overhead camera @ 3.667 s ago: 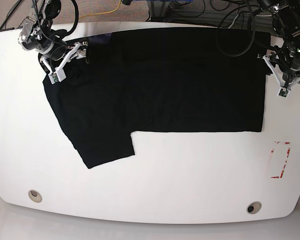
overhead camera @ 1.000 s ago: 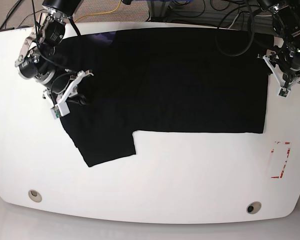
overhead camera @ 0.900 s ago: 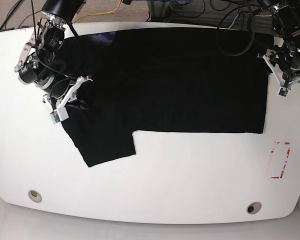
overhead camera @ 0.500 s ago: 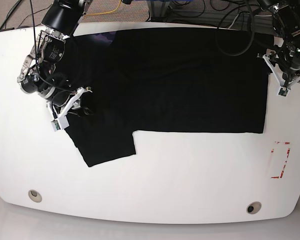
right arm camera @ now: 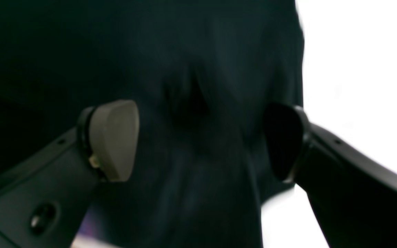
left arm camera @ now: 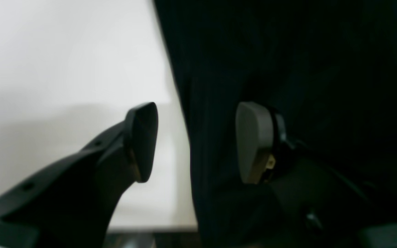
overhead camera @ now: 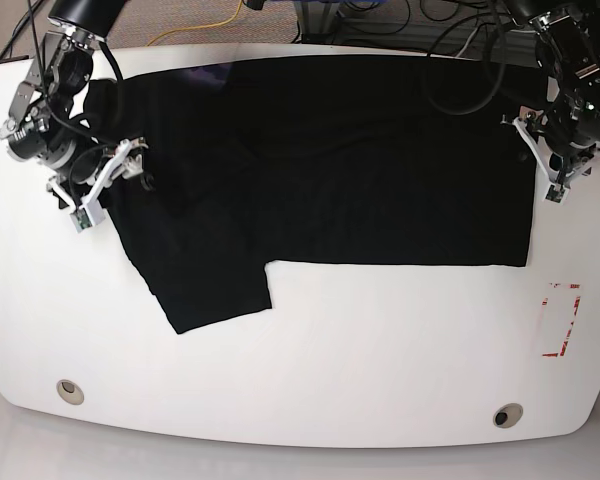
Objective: Layout the t-shirt on the table in an organized manner, then fold the t-shirt properly
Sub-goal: 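Regrasp the shirt edge with the right gripper and drag it inward, then pull the shirt edge back toward the table edge with both grippers, then reach both grippers across the shirt to its hem, then grasp the shirt hem with both grippers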
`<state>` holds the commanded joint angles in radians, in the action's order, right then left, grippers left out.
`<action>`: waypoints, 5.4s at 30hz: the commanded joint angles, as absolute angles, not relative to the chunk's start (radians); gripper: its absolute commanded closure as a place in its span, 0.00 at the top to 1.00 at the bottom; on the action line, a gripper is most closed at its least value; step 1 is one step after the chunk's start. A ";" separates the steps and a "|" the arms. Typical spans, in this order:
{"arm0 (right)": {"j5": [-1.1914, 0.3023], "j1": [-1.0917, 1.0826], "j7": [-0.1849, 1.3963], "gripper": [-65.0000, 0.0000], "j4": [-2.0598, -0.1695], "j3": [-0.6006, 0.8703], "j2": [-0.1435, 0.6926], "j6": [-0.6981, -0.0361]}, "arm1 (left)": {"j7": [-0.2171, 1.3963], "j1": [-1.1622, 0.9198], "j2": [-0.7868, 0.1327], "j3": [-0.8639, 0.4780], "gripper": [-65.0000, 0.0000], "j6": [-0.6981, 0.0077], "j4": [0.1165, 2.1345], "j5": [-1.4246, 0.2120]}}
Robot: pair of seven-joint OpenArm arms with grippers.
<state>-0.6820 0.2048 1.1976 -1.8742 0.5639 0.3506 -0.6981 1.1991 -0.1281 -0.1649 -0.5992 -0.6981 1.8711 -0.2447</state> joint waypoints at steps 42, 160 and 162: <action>-0.453 0.421 0.909 0.23 -1.546 0.725 0.325 -0.698 | 1.096 -0.197 -0.148 -0.601 0.52 -0.698 1.623 -0.208; -0.240 -0.240 0.742 0.03 -1.033 0.510 0.309 -0.698 | 0.773 0.420 -0.232 -0.483 0.64 -0.510 0.909 -0.199; -0.242 -0.240 0.742 0.03 -1.033 0.510 0.309 -0.698 | 0.776 0.420 -0.229 -0.481 0.64 -0.510 0.908 -0.199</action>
<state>-0.2417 -0.2401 0.7419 -1.0334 0.5102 0.3092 -0.6981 0.7756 0.4196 -0.2294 -0.4810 -0.5102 0.9076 -0.1987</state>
